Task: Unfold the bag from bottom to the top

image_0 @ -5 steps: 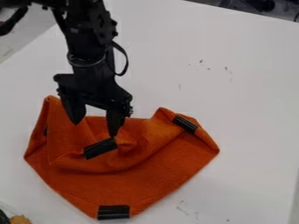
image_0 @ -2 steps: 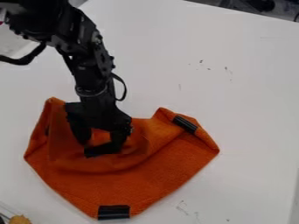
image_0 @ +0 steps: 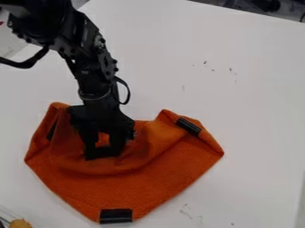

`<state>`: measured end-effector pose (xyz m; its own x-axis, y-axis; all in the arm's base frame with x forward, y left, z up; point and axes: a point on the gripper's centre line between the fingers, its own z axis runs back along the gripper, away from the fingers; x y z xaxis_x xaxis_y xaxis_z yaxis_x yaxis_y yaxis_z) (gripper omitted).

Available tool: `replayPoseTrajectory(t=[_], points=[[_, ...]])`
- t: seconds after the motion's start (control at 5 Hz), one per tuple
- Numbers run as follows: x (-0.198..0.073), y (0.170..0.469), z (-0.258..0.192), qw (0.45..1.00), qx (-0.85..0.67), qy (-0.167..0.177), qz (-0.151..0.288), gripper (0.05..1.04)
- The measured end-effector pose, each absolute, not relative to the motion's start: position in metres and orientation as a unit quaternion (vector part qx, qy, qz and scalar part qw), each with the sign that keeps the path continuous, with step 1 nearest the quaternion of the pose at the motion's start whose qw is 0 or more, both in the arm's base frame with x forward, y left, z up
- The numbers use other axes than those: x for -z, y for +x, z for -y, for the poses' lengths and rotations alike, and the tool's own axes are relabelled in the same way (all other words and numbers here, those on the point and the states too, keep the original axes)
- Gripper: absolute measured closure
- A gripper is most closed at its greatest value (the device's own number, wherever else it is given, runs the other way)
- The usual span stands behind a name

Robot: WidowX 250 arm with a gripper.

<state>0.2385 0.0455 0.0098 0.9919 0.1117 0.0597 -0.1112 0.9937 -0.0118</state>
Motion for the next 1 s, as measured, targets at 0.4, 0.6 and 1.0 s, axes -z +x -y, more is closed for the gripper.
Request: replayPoseTrajectory(t=[0.4,0.6,1.0], points=[[-0.019,0.238,-0.042,0.998,-0.045,0.012,0.033,0.892],[-0.026,0.237,-0.041,0.998,-0.042,0.022,0.04,1.003],[-0.056,0.276,-0.048,0.997,0.004,0.009,0.08,1.021]])
